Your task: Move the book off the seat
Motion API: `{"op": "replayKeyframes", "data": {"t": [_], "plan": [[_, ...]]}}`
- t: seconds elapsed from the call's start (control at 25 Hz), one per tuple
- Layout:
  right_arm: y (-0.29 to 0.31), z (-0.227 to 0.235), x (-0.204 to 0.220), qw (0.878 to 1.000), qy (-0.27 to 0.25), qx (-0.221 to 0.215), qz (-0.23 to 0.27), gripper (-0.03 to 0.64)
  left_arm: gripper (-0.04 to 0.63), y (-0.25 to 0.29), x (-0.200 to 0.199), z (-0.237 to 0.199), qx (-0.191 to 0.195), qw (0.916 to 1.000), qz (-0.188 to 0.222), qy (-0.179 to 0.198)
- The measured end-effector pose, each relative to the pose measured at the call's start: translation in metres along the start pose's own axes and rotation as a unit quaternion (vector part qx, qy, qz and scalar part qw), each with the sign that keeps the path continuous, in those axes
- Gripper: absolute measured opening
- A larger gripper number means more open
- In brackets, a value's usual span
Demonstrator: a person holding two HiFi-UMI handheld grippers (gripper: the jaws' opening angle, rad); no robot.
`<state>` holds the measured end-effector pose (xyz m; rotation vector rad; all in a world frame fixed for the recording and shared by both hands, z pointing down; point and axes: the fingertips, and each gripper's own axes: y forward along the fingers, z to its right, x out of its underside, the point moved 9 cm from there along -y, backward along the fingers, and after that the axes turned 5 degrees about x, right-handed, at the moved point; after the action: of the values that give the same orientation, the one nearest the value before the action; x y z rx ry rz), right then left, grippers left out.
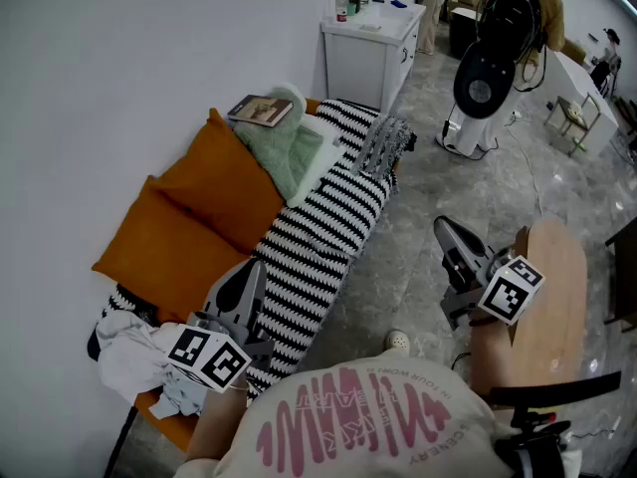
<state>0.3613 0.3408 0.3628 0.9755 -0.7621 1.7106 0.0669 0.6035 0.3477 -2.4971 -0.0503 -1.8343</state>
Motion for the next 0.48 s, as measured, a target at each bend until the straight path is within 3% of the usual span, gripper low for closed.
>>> {"op": "replayKeyframes", "data": {"t": [0.48], "plan": [[0.0065,-0.0032,0.0029,1.000,0.006,0.000,-0.003,0.011,0.009,-0.0116,-0.0051,-0.0081,-0.019,0.9997,0.015,-0.006]]}}
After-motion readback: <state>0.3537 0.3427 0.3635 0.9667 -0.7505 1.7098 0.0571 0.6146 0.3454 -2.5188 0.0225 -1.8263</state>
